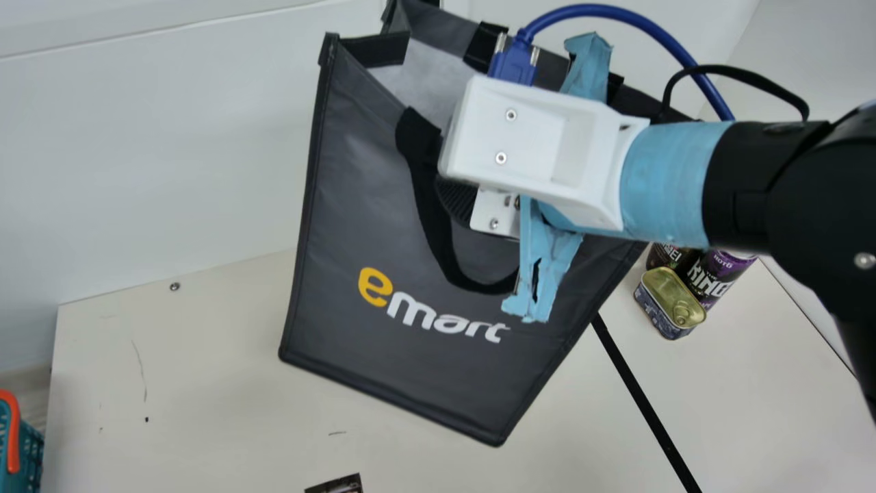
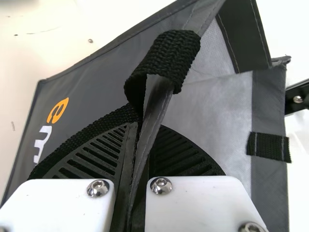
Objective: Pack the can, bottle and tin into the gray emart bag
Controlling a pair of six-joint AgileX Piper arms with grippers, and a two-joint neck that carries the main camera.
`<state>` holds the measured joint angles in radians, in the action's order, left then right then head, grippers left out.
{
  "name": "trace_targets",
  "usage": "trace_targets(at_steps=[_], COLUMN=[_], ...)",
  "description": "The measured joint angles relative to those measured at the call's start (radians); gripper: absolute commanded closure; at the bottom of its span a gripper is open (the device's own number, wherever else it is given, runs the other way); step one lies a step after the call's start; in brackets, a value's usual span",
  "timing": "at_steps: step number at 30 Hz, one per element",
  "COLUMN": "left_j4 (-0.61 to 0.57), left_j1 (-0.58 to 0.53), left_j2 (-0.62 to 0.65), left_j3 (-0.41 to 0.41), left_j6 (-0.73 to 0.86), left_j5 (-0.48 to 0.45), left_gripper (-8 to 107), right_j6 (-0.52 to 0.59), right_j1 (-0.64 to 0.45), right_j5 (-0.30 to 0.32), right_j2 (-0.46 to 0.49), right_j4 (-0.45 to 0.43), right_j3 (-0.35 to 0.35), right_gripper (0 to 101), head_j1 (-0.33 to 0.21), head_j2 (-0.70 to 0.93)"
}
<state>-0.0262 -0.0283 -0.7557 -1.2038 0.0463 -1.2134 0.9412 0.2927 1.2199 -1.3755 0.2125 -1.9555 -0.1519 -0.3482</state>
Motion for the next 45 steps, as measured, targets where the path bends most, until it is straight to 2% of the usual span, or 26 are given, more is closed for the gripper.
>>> trace_targets(at_steps=[13,34,45], left_j4=[0.0,0.0,0.0], left_j1=[0.0,0.0,0.0], left_j2=[0.0,0.0,0.0], left_j3=[0.0,0.0,0.0], left_j6=[0.0,0.0,0.0], left_j5=[0.0,0.0,0.0], left_gripper=[9,9,9], right_j6=[-0.058,-0.176,-0.234], right_j1=[0.095,0.262,0.31], right_j5=[0.0,-0.004,-0.001], right_j2=[0.074,0.144,0.159], right_j4=[-0.053,-0.126,-0.146], right_j3=[0.124,0.28,0.318], right_gripper=[101,101,64], head_j1=[0.0,0.0,0.0], head_j2=[0.0,0.0,0.0])
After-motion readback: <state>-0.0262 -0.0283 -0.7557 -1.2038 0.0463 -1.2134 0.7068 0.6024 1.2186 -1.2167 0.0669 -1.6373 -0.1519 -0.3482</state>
